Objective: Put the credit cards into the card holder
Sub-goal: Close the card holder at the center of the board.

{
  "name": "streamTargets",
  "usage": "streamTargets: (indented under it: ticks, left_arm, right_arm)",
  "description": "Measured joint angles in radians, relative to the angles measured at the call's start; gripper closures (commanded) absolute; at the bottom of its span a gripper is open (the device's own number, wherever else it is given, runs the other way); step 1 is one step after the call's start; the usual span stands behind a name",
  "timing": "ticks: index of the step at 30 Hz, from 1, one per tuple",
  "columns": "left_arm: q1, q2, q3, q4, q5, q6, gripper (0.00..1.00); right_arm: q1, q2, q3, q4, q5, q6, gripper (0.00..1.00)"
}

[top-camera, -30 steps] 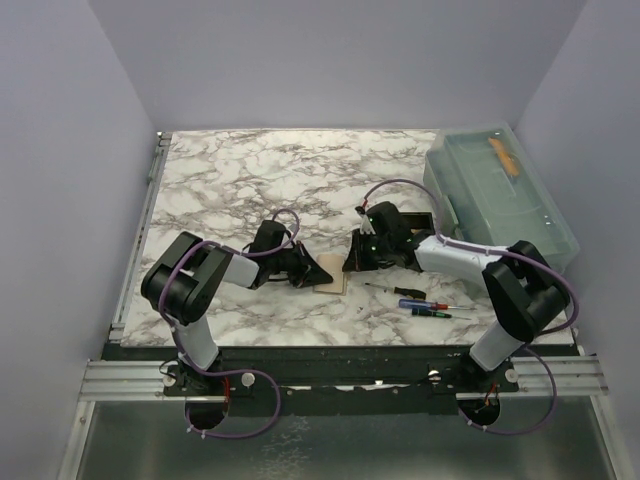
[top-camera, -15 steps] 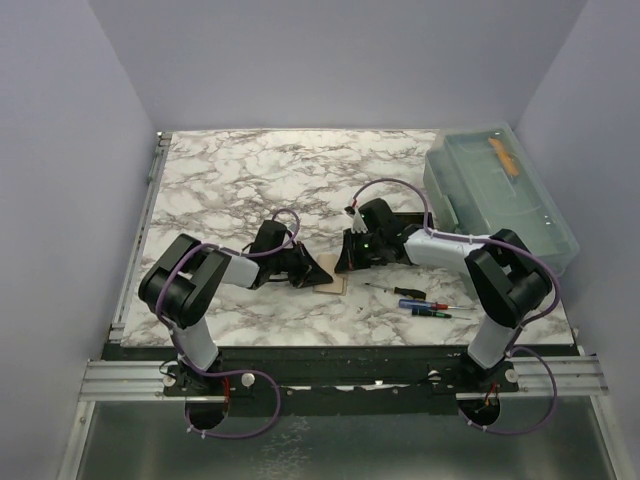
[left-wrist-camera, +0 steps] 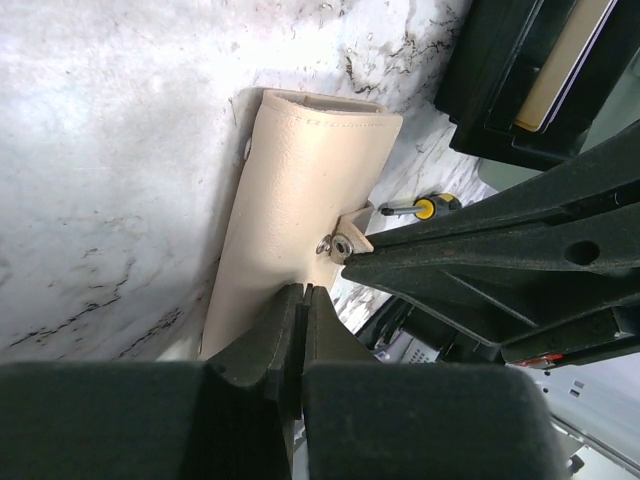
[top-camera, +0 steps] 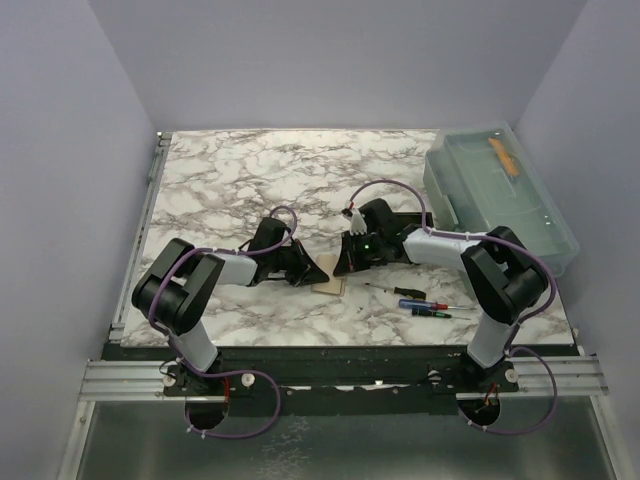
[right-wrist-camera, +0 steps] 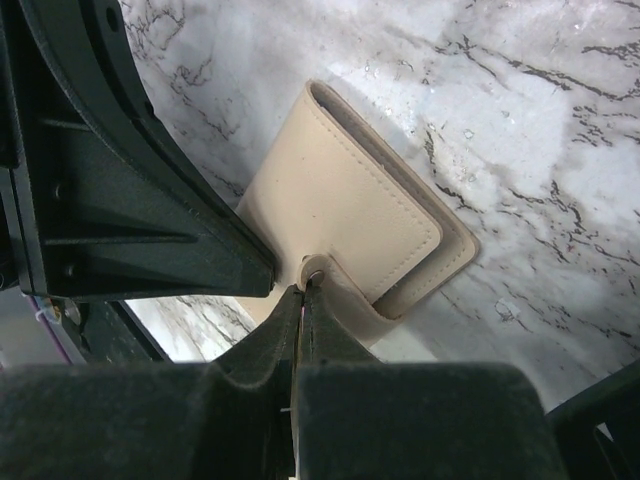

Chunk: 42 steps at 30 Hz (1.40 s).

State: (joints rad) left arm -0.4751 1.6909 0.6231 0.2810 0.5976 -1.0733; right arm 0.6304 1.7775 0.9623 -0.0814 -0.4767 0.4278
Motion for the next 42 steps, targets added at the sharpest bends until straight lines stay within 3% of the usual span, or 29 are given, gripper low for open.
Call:
streamTargets:
  ticks: [17, 42]
  left_arm:
    - [0.0, -0.003, 0.005, -0.016, -0.005, 0.017, 1.0]
    - [0.0, -0.003, 0.005, -0.017, -0.005, 0.017, 1.0]
  right_arm:
    - [-0.119, 0.064, -0.034, 0.073, -0.278, -0.07, 1.0]
    - [-0.119, 0.117, 0.021, 0.054, -0.345, -0.119, 1.0]
